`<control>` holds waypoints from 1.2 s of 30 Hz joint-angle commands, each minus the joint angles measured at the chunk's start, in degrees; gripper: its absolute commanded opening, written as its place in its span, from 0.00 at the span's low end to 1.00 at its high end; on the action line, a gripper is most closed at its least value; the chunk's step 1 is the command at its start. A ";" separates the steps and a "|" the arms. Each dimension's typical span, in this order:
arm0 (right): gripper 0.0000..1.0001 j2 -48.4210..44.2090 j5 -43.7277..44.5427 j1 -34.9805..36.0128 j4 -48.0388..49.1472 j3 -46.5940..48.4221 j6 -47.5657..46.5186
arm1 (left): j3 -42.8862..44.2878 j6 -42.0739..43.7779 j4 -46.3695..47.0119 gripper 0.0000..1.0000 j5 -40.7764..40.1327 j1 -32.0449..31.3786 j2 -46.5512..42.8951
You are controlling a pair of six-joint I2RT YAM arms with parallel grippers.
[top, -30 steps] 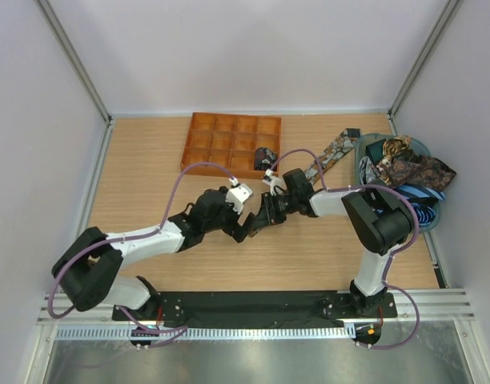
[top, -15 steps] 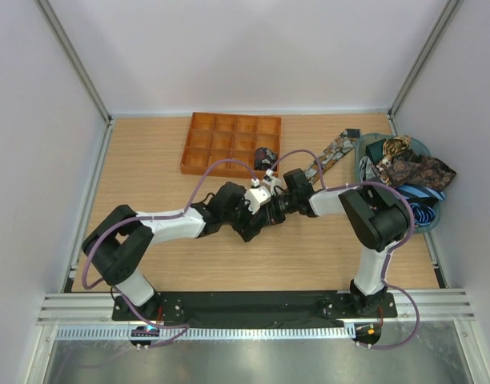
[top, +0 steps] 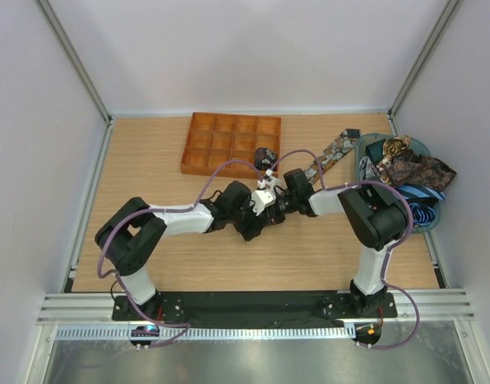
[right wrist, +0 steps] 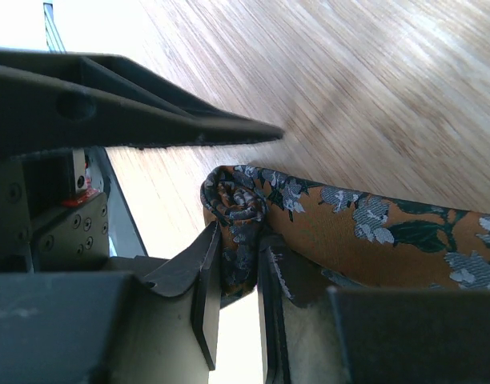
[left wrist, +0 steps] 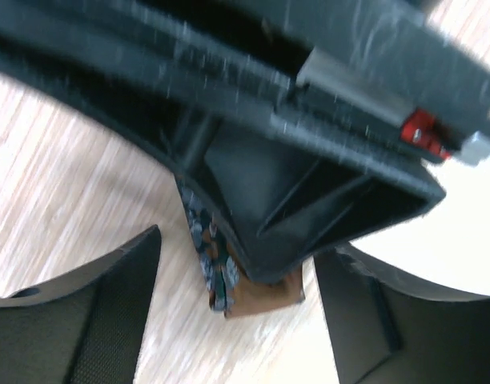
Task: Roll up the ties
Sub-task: Roll the tie
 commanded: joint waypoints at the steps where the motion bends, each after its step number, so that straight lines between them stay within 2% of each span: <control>1: 0.19 2.16 3.21 -0.04 -0.79 0.26 -1.01 | 2.27 -0.02 -0.31 0.73 0.10 -0.63 2.35; 3: 0.19 2.16 3.04 -0.13 -0.88 0.26 -0.83 | 2.98 0.07 -0.57 0.68 -1.48 -0.80 3.14; 4: 0.19 2.16 3.12 -0.04 -0.79 0.26 -0.92 | 3.24 -0.11 -0.75 0.61 -1.83 -0.80 3.67; 7: 0.19 1.99 3.30 -0.04 -0.79 0.18 -0.83 | 2.90 -0.28 -2.25 0.55 -2.01 -0.98 3.94; 9: 0.25 1.81 3.47 -0.04 -0.70 0.00 -0.75 | 2.11 -0.37 -2.25 0.53 -2.45 -1.24 3.50; 13: 0.27 1.55 4.09 -0.04 -0.53 -0.17 -0.39 | 0.70 -0.46 -2.33 0.39 -3.94 -1.59 3.24; 16: 0.39 1.29 4.53 -0.13 -0.79 0.00 -0.30 | 0.26 -0.55 -2.60 0.32 -3.69 -1.59 2.97; 21: 0.47 0.06 5.58 -0.39 -0.88 -0.26 0.22 | 0.34 -0.64 -3.74 0.27 -3.33 -1.59 3.50; 26: 0.48 -3.28 6.28 -0.39 -1.84 -0.26 1.36 | 2.62 -0.64 -6.46 0.24 -4.03 -1.59 5.43; 30: 0.59 -6.09 8.21 -0.39 -4.83 0.00 0.66 | 3.33 -0.64 -8.39 0.20 -5.09 -1.51 6.05; 36: 0.58 -7.50 9.45 -0.48 -7.47 1.93 0.40 | 4.30 -1.25 -9.63 0.20 -5.44 -1.59 6.49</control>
